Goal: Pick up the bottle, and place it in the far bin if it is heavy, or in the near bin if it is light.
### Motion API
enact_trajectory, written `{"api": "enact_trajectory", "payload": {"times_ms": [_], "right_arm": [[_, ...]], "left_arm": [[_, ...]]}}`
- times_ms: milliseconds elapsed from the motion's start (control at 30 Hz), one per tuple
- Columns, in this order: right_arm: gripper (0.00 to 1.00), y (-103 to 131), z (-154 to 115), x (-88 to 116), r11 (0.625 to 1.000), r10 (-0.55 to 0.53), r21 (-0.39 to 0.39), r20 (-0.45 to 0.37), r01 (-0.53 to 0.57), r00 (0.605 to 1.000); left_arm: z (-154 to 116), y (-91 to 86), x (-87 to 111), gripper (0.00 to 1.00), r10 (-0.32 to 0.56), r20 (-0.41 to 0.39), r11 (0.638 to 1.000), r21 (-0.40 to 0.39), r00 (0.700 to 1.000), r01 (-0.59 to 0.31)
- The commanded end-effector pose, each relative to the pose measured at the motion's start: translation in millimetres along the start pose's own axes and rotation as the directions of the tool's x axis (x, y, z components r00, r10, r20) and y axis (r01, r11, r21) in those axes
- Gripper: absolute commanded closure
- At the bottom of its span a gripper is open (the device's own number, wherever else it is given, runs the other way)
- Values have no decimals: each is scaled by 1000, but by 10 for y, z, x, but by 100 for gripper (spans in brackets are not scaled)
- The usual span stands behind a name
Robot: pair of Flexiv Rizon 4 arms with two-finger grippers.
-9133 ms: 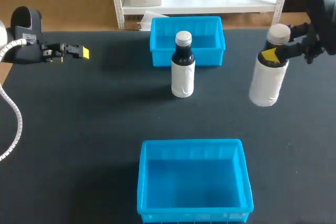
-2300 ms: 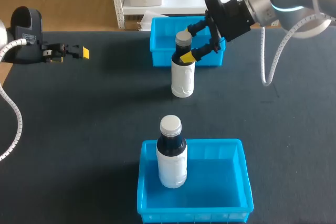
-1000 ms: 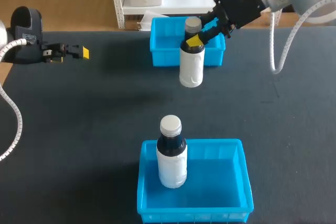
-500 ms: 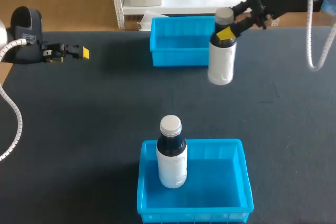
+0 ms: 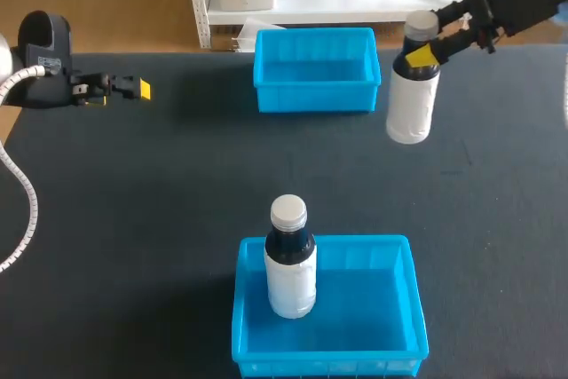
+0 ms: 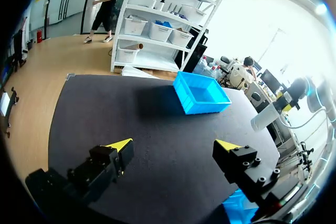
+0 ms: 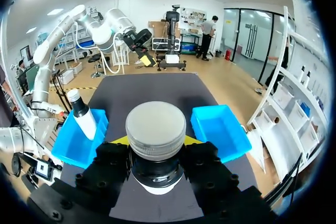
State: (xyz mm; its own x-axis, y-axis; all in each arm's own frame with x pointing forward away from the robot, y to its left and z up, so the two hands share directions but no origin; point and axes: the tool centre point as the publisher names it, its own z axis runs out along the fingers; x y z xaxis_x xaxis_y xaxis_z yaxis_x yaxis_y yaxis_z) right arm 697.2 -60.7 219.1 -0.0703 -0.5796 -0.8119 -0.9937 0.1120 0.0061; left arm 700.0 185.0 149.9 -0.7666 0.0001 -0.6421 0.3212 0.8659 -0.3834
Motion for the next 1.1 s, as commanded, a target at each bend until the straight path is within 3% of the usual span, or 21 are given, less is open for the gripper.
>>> {"api": "enact_trajectory", "payload": {"times_ms": [33,433,733,1100], "right_arm": [[100,52,-143,50,999,11,45,12,-11,1000],[100,-118,-392,226,994,65,89,11,-66,998],[100,-416,-477,252,997,58,56,7,-59,998],[100,-830,-560,154,999,-28,-19,-27,27,999]], "left_arm": [[0,0,0,0,0,0,1000,0,1000,0],[0,0,0,0,0,0,1000,0,1000,0],[0,0,0,0,0,0,1000,0,1000,0],[0,0,0,0,0,0,1000,0,1000,0]]}}
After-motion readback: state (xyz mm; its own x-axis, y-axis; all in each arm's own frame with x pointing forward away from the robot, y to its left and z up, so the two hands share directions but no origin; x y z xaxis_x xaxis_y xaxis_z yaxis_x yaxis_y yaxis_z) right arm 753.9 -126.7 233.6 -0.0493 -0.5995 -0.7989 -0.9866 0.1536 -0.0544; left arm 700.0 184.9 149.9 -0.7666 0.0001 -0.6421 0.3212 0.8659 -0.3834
